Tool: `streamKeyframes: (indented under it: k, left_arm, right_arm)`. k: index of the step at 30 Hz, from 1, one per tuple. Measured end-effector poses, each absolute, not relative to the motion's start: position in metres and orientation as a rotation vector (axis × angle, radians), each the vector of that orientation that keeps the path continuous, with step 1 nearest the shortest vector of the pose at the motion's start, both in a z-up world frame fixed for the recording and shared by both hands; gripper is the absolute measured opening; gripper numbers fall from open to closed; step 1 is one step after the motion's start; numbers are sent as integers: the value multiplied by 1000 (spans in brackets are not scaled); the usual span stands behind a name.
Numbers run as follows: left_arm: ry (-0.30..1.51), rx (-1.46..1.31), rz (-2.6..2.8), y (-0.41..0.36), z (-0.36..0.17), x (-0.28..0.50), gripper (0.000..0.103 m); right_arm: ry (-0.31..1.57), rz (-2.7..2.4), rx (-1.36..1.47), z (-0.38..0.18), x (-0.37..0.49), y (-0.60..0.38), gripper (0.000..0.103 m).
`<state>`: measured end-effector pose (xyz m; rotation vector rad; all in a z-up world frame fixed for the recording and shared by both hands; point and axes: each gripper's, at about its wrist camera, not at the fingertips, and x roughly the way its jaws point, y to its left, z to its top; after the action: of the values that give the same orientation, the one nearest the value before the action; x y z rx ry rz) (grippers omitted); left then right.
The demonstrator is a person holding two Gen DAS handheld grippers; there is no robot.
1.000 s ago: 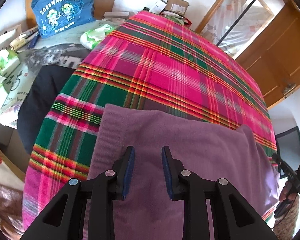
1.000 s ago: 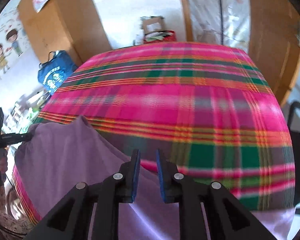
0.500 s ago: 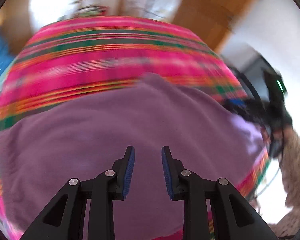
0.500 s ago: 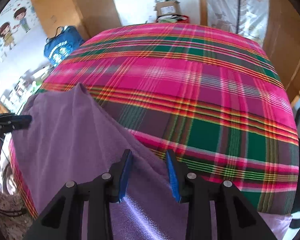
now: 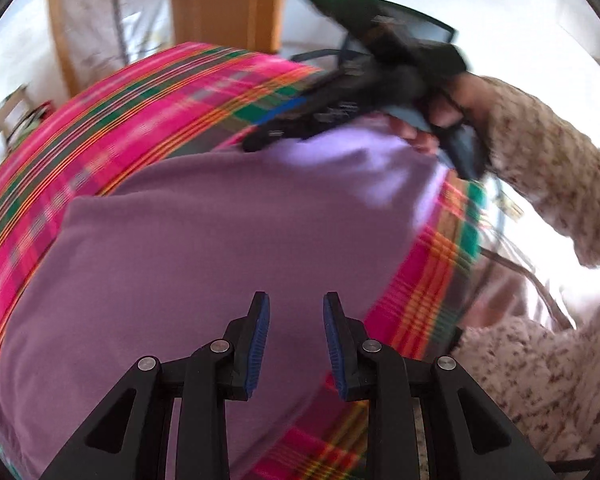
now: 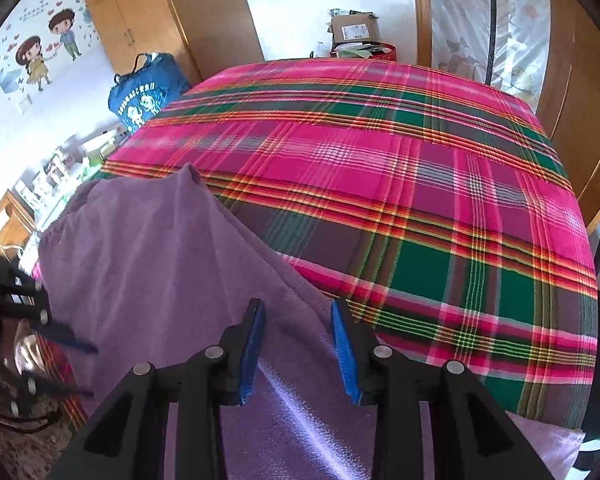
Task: Fold clothes
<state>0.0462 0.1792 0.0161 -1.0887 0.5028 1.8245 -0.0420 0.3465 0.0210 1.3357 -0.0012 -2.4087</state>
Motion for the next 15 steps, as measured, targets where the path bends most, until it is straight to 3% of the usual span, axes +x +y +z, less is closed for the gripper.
streamKeyframes:
  k: [15]
  left_arm:
    - [562,-1109,1788,187,-7,55,29]
  right_arm:
    - [-70,-2438,1323,21,-38,345,36]
